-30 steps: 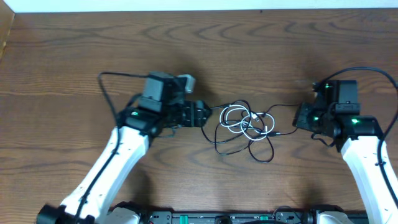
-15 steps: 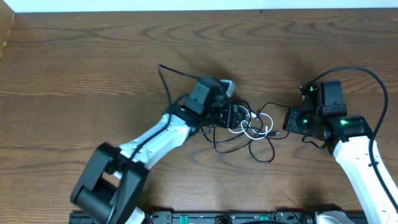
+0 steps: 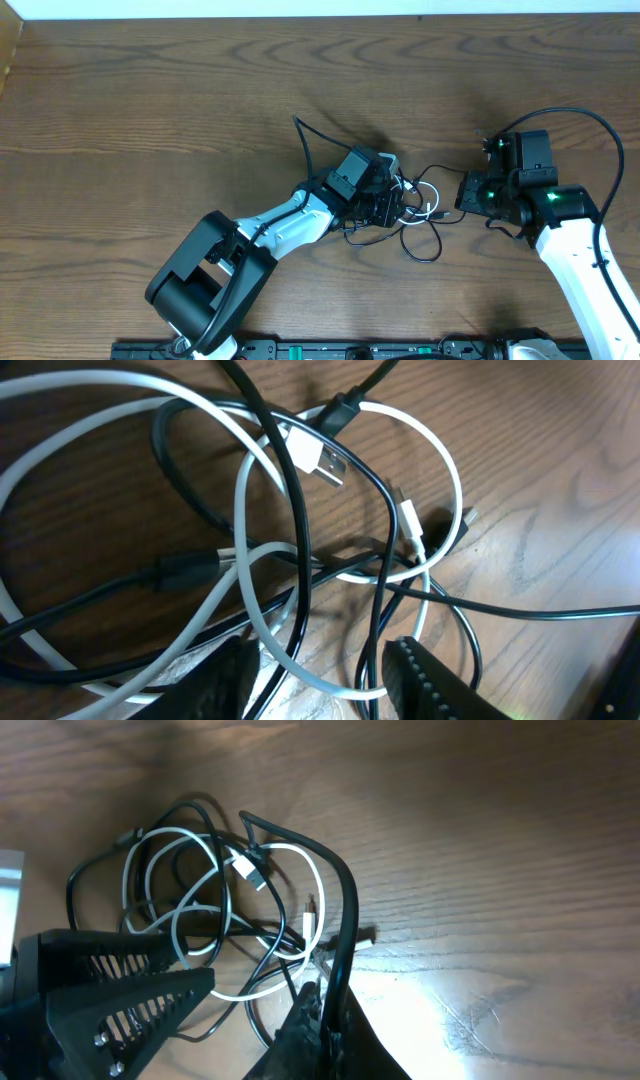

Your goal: Untangle cables

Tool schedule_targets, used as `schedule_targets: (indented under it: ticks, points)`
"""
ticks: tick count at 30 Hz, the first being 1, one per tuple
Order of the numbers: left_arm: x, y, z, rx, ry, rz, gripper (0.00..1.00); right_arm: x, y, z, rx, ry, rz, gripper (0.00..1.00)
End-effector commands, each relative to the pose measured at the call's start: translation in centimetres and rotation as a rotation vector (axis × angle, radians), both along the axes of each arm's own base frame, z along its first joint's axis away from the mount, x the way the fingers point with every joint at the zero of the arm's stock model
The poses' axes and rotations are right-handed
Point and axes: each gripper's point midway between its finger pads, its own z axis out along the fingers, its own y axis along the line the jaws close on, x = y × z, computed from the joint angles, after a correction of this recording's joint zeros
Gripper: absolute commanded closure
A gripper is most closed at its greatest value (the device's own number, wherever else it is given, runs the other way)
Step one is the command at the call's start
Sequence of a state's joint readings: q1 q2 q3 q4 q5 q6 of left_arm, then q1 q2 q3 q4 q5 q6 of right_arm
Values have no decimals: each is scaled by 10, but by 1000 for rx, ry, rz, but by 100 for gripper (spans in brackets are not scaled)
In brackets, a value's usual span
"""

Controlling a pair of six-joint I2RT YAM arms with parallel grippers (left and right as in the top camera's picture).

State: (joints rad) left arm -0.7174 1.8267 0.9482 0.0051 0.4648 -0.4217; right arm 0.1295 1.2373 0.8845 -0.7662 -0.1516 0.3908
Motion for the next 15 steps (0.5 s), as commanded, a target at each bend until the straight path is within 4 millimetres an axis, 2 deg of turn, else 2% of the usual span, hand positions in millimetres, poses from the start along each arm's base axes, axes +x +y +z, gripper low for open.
schedule_targets:
  ticks: [1,3,4,6,9,15]
  points:
    - [-2,0,-6,21,4,-5,56,0,-1,-2,-6,12,-13,99]
    - [-1,1,-8,35,0,15,57,0,-1,-2,-6,13,-13,99]
    - [3,4,-10,55,-5,47,62,0,-1,-2,-6,13,-13,99]
    - [10,11,-14,90,-6,126,65,0,-1,-2,-6,13,-13,99]
    - [17,16,-16,115,-3,222,65,0,-1,-2,-6,13,-13,99]
    - [20,16,-15,126,-28,239,65,-1,-1,-2,-6,15,-13,99]
